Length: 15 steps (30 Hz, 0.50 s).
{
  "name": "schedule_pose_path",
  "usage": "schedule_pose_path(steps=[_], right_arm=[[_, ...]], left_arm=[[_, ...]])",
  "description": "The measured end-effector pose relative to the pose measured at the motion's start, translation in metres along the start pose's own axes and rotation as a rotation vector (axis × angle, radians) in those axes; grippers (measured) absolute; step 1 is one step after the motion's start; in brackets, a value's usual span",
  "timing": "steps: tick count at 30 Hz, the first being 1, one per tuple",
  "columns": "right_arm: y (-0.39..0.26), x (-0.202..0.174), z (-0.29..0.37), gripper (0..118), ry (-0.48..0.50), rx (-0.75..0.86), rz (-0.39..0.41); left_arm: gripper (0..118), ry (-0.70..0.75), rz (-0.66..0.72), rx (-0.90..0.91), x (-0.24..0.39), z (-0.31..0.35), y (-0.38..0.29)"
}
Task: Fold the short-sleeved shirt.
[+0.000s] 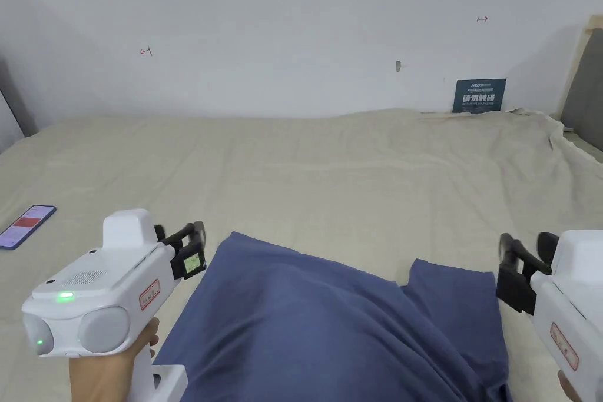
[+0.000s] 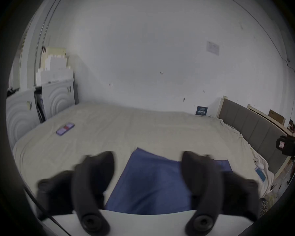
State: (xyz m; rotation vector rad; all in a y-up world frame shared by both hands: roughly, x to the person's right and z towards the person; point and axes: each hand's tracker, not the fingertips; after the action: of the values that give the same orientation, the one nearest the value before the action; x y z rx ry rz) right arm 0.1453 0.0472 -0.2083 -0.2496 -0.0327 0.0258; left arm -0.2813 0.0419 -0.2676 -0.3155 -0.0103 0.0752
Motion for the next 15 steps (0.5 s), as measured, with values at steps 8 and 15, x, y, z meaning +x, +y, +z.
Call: schedule_pose_path(steps=[8, 15], right_arm=[[-0.005, 0.009, -0.016, 0, 0.001, 0.015, -0.019], [-0.009, 0.017, -0.053, 0, -0.019, -0.017, -0.024]], left_arm=[[0, -0.082, 0.044, -0.077, -0.001, -0.040, 0.003], [0, -0.112, 0.021, -0.281, -0.016, -0.153, 0.014]])
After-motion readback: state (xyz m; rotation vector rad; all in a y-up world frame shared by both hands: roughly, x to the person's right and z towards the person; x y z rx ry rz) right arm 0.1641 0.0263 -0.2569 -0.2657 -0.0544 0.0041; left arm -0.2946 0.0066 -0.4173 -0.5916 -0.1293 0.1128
